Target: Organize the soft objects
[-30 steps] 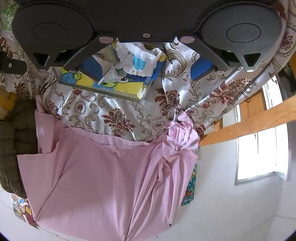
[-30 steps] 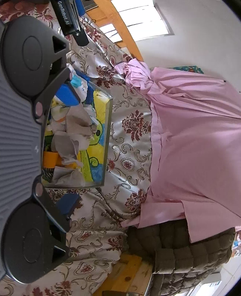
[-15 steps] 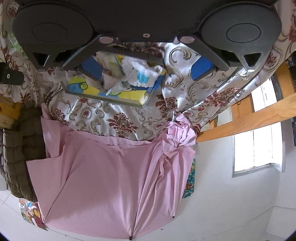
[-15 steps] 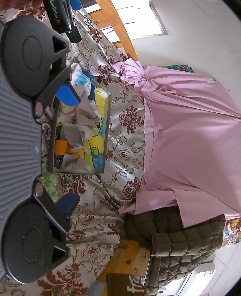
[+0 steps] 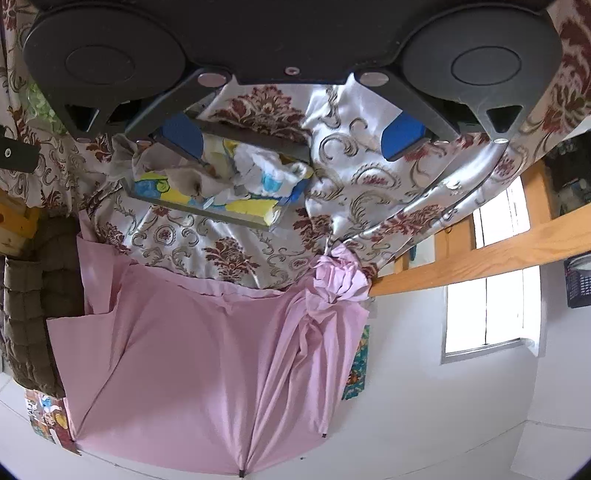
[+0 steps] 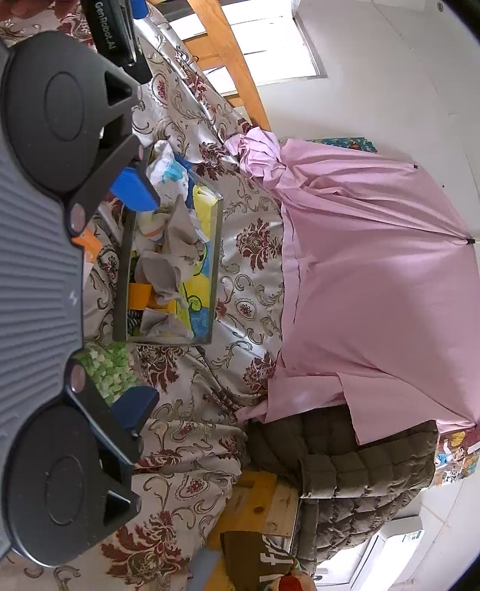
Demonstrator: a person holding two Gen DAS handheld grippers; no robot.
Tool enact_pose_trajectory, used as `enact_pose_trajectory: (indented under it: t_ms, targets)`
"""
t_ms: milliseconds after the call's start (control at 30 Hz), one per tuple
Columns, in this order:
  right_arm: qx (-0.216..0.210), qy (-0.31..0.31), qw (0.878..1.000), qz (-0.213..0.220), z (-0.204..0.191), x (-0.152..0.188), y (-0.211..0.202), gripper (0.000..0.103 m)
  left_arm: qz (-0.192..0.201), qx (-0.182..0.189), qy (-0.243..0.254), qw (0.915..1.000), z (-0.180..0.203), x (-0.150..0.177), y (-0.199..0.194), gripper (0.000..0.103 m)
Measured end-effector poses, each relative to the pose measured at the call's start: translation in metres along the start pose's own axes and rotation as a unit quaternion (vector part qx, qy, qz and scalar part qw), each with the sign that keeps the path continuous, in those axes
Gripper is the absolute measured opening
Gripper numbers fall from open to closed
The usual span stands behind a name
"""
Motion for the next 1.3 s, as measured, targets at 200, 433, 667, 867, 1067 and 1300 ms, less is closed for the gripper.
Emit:
enact_pose_trajectory:
  t_ms: [200,433,667,867,1067,1300]
  targets:
    - [0.005,0.009,1.0,-0.01,0.004,0.015,-0.012,0.103,-0.01,-0.014,-0.015,0.9997,-0.013,0.013,-0.018,0.102]
    - [0.008,0.004,1.0,-0.003,0.004,0.025,-0.03,0.103,-0.011,-0.021,-0.011,0.9997,-0.015,0.02,-0.029,0.102]
    - [0.016,0.016,1.0,-0.007,0.011,0.035,-0.048,0.103,-0.014,-0.017,-0.006,0.9997,-0.014,0.024,-0.039,0.102]
    - [0.019,0.015,0.999,-0.032,0.008,0.054,-0.057,0.103,-0.025,-0.006,0.014,0.9996,-0.007,0.036,-0.047,0.102]
    - [0.023,-0.004,0.999,-0.037,-0.003,0.066,-0.066,0.103,-0.036,0.001,0.048,0.9982,0.002,0.045,-0.049,0.102]
    - [0.028,-0.009,0.999,-0.043,-0.005,0.07,-0.07,0.103,-0.04,0.002,0.046,0.9982,0.0,0.05,-0.057,0.102]
Point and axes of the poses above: each gripper's, at about its wrist camera, not at the fingertips, and y roughly the way its jaws point, z to its right, x to its underside, the point moved 8 cm from there along y, roughly the way its jaws point, and after that the axes turned 5 degrees about x, right-handed, at the moved point
